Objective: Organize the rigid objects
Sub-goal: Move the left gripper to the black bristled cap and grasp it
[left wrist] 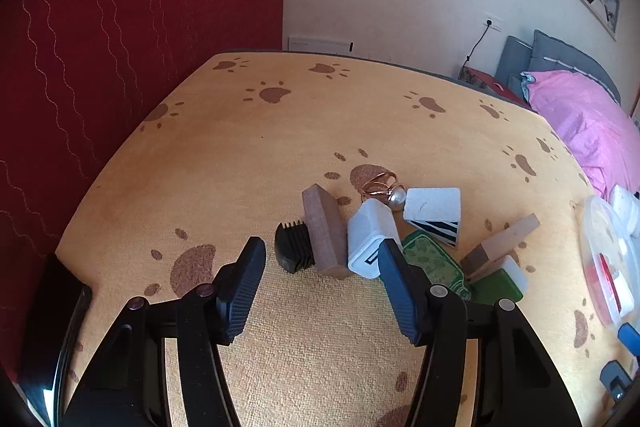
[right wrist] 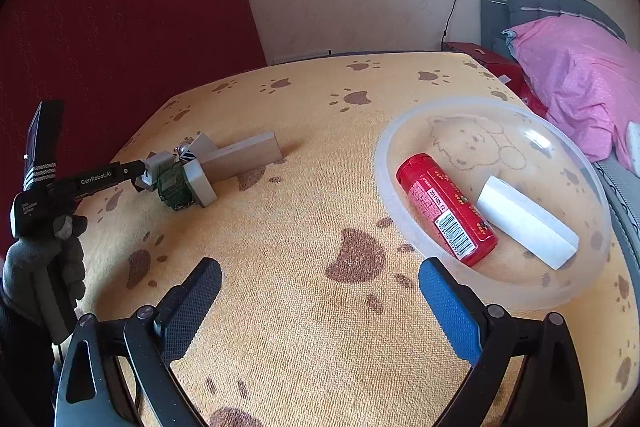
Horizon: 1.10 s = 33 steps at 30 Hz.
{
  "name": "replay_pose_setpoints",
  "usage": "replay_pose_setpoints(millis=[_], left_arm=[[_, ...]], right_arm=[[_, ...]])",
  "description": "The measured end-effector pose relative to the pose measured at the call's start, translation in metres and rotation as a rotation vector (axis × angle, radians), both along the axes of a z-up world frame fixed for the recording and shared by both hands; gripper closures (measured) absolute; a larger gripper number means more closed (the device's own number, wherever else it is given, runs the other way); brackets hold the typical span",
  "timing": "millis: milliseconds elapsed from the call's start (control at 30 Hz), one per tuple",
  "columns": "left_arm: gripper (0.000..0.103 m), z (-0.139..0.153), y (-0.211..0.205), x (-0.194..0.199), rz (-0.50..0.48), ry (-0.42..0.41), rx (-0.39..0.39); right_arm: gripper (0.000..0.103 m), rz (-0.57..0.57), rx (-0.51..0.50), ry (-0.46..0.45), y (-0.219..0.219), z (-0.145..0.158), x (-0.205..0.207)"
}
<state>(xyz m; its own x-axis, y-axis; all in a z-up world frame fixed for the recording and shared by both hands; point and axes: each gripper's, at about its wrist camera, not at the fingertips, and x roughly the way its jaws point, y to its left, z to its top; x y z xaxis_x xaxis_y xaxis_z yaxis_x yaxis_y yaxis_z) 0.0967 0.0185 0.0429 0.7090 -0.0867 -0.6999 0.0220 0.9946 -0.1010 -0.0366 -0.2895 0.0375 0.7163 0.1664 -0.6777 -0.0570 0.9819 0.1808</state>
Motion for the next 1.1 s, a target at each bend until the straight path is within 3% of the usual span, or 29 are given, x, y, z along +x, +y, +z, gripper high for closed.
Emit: replay_pose_setpoints(millis=[433,800,867,1100], left_arm=[[0.044,-0.012,0.031,0.0,0.026,0.027,0.04],[0.044,-0.017,0.018,0.022,-0.02,0.039,0.065],[0.046,-0.019,0.015,0.027,-0.034,0.041,0.057],[0.07,-0.021,0.015,0.035,-0.073,0.03,-0.03]], right_arm=[[0.002,0.037,-0.011,0.029,0.02,-0.006,0.003],[0.002,0.038,-0.025,0.039,0.027,-0.006,0.003],[0.002,0.037,-0.027,0.042,0.027,-0.006,0.004],[0.002,0.051,-0.033,0.059,0.034,-0.008,0.009]])
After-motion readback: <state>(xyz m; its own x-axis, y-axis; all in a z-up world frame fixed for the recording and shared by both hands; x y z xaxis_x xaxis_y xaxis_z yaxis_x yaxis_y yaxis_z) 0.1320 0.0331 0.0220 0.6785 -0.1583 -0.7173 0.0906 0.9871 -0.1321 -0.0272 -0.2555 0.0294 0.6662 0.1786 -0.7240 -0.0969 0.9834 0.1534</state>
